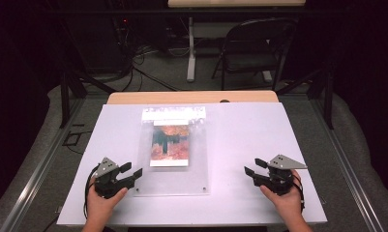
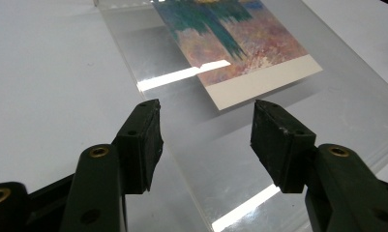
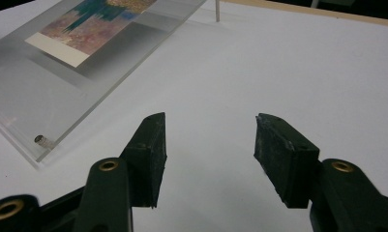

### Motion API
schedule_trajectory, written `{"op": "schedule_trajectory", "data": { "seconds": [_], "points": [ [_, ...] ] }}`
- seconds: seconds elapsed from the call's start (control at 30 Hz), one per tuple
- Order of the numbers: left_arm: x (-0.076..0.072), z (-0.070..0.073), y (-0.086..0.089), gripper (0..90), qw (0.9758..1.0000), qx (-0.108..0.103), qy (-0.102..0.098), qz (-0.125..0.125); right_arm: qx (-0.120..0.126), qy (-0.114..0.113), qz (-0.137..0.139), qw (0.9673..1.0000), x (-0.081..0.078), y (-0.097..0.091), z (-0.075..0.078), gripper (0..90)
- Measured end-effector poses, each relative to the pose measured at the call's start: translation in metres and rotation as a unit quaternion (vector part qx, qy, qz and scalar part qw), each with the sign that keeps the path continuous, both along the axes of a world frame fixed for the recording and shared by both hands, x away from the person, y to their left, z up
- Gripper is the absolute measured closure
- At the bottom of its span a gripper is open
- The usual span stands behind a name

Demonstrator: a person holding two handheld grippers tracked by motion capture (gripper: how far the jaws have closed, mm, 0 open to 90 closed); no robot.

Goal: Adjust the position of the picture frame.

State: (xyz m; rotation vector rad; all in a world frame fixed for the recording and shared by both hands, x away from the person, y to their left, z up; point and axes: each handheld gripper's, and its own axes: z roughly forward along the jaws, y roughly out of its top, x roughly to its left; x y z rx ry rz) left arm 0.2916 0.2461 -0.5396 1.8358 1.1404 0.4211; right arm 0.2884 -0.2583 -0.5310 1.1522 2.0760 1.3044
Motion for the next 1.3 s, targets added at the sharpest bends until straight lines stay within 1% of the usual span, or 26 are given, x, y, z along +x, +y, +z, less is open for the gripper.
{"op": "schedule_trajectory", "data": {
  "seconds": [0.07,0.1,0.13,0.17,0.2,0.3,0.33,0.4,0.47,0.5,0.53,0.6,0.63,0.67,0.73,0.77,0.8,0.87,0.93,1.0,1.07,1.1,1.13,1.2,1.27,1.3],
  "points": [
    [0.001,-0.001,0.002,44.4,1.0000,-0.007,0.004,0.004,-0.003,-0.001,0.002,1.0000,0.000,0.000,0.000,44.8],
    [0.001,-0.001,0.002,44.4,1.0000,-0.007,0.004,0.004,-0.003,-0.001,0.002,1.0000,0.000,0.000,0.000,44.8],
    [0.002,-0.002,0.004,44.4,0.9998,-0.014,0.012,0.006,-0.003,-0.001,0.002,1.0000,0.000,0.001,-0.001,44.8],
    [0.002,-0.002,0.004,44.5,0.9998,-0.014,0.012,0.006,-0.003,-0.001,0.002,1.0000,0.000,0.001,-0.001,44.8],
    [0.004,-0.003,0.006,44.4,0.9995,-0.024,0.019,0.009,-0.003,0.003,0.002,1.0000,0.000,0.002,-0.001,45.5],
    [0.005,-0.004,0.008,44.5,0.9993,-0.027,0.024,0.012,-0.005,0.007,0.005,1.0000,0.001,0.003,-0.002,45.5],
    [0.005,-0.005,0.009,44.6,0.9990,-0.033,0.028,0.014,-0.006,0.008,0.005,0.9999,0.001,0.003,-0.003,45.6],
    [0.006,-0.006,0.009,44.8,0.9988,-0.034,0.031,0.017,-0.003,0.010,0.006,0.9999,0.001,0.003,-0.004,45.4],
    [0.007,-0.006,0.010,45.8,0.9986,-0.030,0.035,0.027,-0.004,0.012,0.005,0.9999,0.001,0.002,-0.003,45.4],
    [0.007,-0.006,0.010,48.2,0.9986,-0.030,0.035,0.027,-0.004,0.012,0.005,0.9999,0.001,0.002,-0.003,45.4],
    [0.008,-0.006,0.011,48.2,0.9983,-0.030,0.039,0.031,-0.003,0.012,0.003,0.9999,0.001,0.002,-0.003,45.4],
    [0.010,-0.006,0.013,51.7,0.9977,-0.032,0.043,0.042,0.001,0.013,0.002,0.9999,0.002,0.002,-0.003,45.2],
    [0.011,-0.006,0.014,54.9,0.9975,-0.030,0.043,0.047,0.003,0.014,0.001,0.9999,0.002,0.002,-0.003,44.9],
    [0.013,-0.006,0.015,54.9,0.9972,-0.027,0.045,0.053,0.003,0.014,0.001,0.9999,0.002,0.002,-0.003,44.9],
    [0.017,-0.006,0.017,61.7,0.9970,-0.020,0.051,0.054,0.002,0.015,0.002,0.9999,0.002,0.002,-0.003,44.6],
    [0.017,-0.006,0.017,64.8,0.9970,-0.020,0.051,0.054,0.002,0.015,0.002,0.9999,0.002,0.002,-0.003,44.6],
    [0.018,-0.005,0.017,64.8,0.9969,-0.019,0.054,0.053,0.002,0.016,0.002,0.9999,0.002,0.002,-0.003,44.5],
    [0.020,-0.005,0.017,68.4,0.9970,-0.020,0.055,0.052,0.002,0.018,0.003,0.9998,0.002,0.002,-0.003,44.4],
    [0.022,-0.005,0.016,68.4,0.9969,-0.027,0.057,0.048,0.007,0.018,0.003,0.9998,0.003,0.002,-0.004,44.2],
    [0.023,-0.006,0.015,68.0,0.9968,-0.030,0.055,0.049,0.007,0.021,0.003,0.9997,0.004,0.002,-0.004,44.2],
    [0.026,-0.007,0.013,64.3,0.9966,-0.030,0.058,0.050,0.009,0.024,0.004,0.9997,0.005,0.003,-0.004,44.0],
    [0.027,-0.007,0.012,64.3,0.9965,-0.031,0.058,0.052,0.011,0.026,0.005,0.9996,0.006,0.004,-0.005,43.9],
    [0.030,-0.008,0.011,61.6,0.9960,-0.038,0.061,0.052,0.015,0.031,0.008,0.9994,0.008,0.006,-0.005,43.9],
    [0.032,-0.009,0.011,60.4,0.9958,-0.038,0.065,0.051,0.016,0.032,0.011,0.9993,0.009,0.007,-0.005,43.9],
    [0.037,-0.010,0.010,57.0,0.9955,-0.042,0.065,0.055,0.021,0.042,0.019,0.9987,0.015,0.014,-0.005,43.2],
    [0.037,-0.010,0.010,55.8,0.9955,-0.042,0.065,0.055,0.021,0.042,0.019,0.9987,0.015,0.014,-0.005,43.2]
  ]
}}
